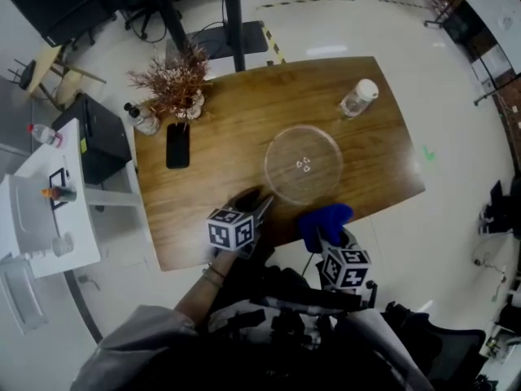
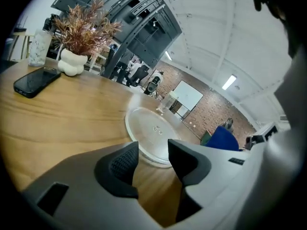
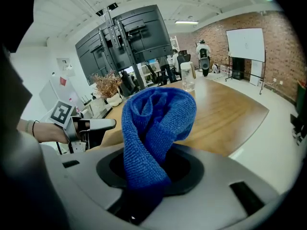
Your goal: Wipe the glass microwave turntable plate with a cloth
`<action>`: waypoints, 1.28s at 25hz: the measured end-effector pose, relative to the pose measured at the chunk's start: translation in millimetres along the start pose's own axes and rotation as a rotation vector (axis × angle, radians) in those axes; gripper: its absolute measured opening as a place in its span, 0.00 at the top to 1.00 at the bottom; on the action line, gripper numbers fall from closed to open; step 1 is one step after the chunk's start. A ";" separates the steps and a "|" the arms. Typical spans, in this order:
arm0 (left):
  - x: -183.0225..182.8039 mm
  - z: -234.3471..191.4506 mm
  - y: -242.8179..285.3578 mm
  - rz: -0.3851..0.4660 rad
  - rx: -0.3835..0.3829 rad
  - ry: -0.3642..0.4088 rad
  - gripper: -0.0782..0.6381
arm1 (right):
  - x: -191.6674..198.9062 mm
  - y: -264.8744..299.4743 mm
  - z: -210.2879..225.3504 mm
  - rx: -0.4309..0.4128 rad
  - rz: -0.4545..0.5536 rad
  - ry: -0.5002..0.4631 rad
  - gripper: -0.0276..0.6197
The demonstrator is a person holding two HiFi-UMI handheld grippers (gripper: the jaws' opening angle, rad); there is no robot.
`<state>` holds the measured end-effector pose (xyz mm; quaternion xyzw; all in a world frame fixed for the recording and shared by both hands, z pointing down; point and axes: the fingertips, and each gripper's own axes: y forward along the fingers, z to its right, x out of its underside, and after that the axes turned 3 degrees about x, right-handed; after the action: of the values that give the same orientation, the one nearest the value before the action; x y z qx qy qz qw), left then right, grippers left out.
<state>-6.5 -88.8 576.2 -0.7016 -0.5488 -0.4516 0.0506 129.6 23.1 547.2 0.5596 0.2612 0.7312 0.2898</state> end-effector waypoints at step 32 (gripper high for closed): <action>1.1 -36.2 53.1 -0.190 -0.169 -0.049 0.90 | -174.5 198.4 -50.9 -0.125 -0.040 -0.476 0.72</action>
<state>15.9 -129.4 620.8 -0.6590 -0.5739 -0.4818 -0.0650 90.1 -242.8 558.9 0.6918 0.1509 0.5875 0.3918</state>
